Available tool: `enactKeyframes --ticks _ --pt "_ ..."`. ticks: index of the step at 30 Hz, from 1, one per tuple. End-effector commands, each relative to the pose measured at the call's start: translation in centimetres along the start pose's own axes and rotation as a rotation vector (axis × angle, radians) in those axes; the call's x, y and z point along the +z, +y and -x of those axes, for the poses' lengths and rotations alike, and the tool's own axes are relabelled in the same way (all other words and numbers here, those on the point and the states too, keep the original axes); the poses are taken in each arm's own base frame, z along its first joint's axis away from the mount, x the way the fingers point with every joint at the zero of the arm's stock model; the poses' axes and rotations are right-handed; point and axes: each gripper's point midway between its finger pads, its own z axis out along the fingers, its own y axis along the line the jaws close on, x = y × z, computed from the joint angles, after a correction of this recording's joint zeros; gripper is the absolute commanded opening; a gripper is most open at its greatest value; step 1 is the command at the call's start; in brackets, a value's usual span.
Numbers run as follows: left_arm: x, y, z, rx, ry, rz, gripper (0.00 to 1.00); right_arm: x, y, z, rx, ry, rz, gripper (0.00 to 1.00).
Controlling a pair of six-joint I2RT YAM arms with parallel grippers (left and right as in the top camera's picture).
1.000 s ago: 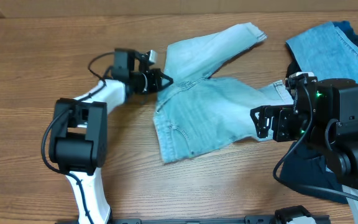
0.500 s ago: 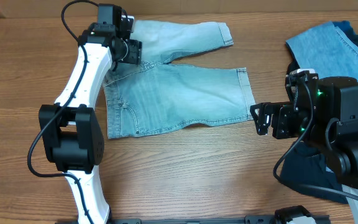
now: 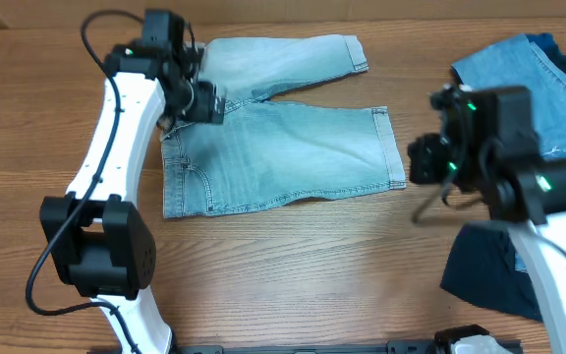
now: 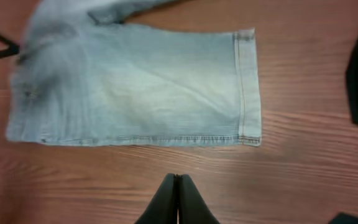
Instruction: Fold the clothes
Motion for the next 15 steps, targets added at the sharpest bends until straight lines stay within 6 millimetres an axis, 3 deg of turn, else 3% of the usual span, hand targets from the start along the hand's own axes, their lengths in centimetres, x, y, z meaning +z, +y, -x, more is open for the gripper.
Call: enactKeyframes --ticks 1,2,5,10,15 --pt "2.9 -0.7 -3.2 -0.048 0.083 -0.063 0.84 5.8 -1.2 0.3 0.024 0.103 -0.013 0.04" --pt "3.4 -0.7 -3.9 -0.054 0.101 -0.061 0.73 7.5 -1.5 0.5 0.028 0.122 -0.017 0.04" --pt "4.4 -0.1 -5.6 -0.062 0.152 -0.023 0.04 11.9 -2.6 1.1 0.036 0.143 -0.030 0.04" --pt "6.1 1.2 -7.0 -0.093 0.162 0.086 0.04 17.6 -4.9 2.4 0.047 0.121 -0.064 0.04" --pt "8.8 1.5 -8.0 -0.148 0.128 0.093 0.04 21.0 -7.6 2.7 0.071 0.109 -0.114 0.04"
